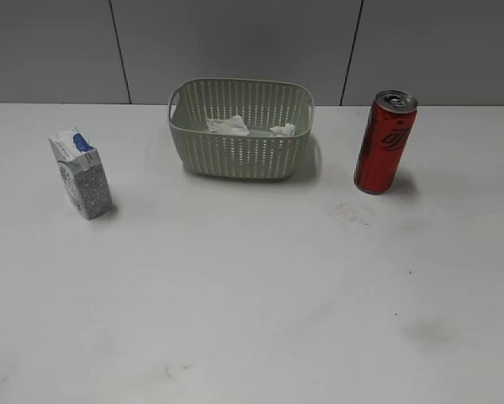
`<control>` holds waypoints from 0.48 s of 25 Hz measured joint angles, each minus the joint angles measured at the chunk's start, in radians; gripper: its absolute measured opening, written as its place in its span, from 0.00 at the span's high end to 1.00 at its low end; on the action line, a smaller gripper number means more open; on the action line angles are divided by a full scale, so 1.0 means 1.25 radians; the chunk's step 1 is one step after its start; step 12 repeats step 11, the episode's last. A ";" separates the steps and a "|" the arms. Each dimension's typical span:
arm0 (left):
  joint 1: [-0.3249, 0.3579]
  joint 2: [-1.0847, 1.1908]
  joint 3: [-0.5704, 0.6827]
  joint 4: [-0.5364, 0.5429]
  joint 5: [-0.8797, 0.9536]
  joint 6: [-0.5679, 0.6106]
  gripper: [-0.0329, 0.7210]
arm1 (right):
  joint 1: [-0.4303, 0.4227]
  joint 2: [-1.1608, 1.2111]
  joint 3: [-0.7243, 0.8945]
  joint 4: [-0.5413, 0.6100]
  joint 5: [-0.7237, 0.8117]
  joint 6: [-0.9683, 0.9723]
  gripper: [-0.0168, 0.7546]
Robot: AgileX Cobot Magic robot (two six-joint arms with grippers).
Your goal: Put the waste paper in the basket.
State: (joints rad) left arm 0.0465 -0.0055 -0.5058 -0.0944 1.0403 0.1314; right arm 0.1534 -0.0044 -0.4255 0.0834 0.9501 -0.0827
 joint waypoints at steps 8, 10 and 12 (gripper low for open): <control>0.000 0.000 0.000 0.000 0.000 0.000 0.20 | 0.001 0.000 0.001 0.001 -0.001 0.023 0.24; 0.000 0.000 0.000 0.000 0.000 0.000 0.20 | 0.001 0.000 0.001 0.002 -0.001 0.023 0.24; 0.000 0.000 0.000 0.000 0.000 0.000 0.20 | 0.001 0.000 0.001 0.002 -0.001 0.024 0.24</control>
